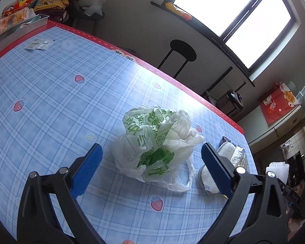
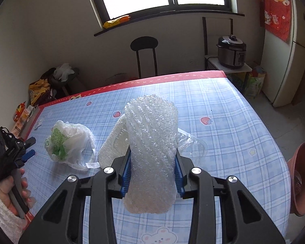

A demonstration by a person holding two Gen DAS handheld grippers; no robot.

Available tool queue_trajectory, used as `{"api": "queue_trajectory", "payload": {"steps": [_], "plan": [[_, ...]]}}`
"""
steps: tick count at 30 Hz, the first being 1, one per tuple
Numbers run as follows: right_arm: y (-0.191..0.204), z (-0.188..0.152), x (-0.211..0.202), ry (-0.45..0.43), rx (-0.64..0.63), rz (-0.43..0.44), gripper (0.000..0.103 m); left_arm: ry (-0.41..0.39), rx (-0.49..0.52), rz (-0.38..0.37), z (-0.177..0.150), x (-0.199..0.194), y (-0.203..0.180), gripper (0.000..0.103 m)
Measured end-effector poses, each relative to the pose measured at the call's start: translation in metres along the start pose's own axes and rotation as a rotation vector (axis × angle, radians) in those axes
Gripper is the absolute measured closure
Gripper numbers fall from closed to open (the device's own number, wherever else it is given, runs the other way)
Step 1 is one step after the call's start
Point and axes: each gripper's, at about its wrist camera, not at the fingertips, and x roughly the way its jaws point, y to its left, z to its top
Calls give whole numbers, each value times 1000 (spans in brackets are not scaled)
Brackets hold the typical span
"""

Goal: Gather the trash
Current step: 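Grasp the white foam net with the right tool while the left tool grasps the green-printed bag, then carry the foam net over the bucket and open the right tool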

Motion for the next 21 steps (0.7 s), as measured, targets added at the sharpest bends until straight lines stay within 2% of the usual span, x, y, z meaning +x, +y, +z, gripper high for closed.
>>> {"api": "queue_trajectory", "payload": {"steps": [6,11,13,16,18,21], "plan": [[-27,-6,-26,-34,37,-50,68,78,-23,43,7,53,2,25],[-37,-12,-38,-39,35,-78,68,117,-21,56,1,79,2,31],[-39,-15,-39,-38,45,-75,68,118,-9,57,-1,80,0,47],[-39,-18,-40,-36,56,-63,68,106,5,70,-4,74,-2,62],[-38,-19,-40,-38,61,-49,68,101,6,99,-8,65,-2,67],[-33,-19,-44,-52,55,-23,68,75,2,93,-12,40,2,71]]}}
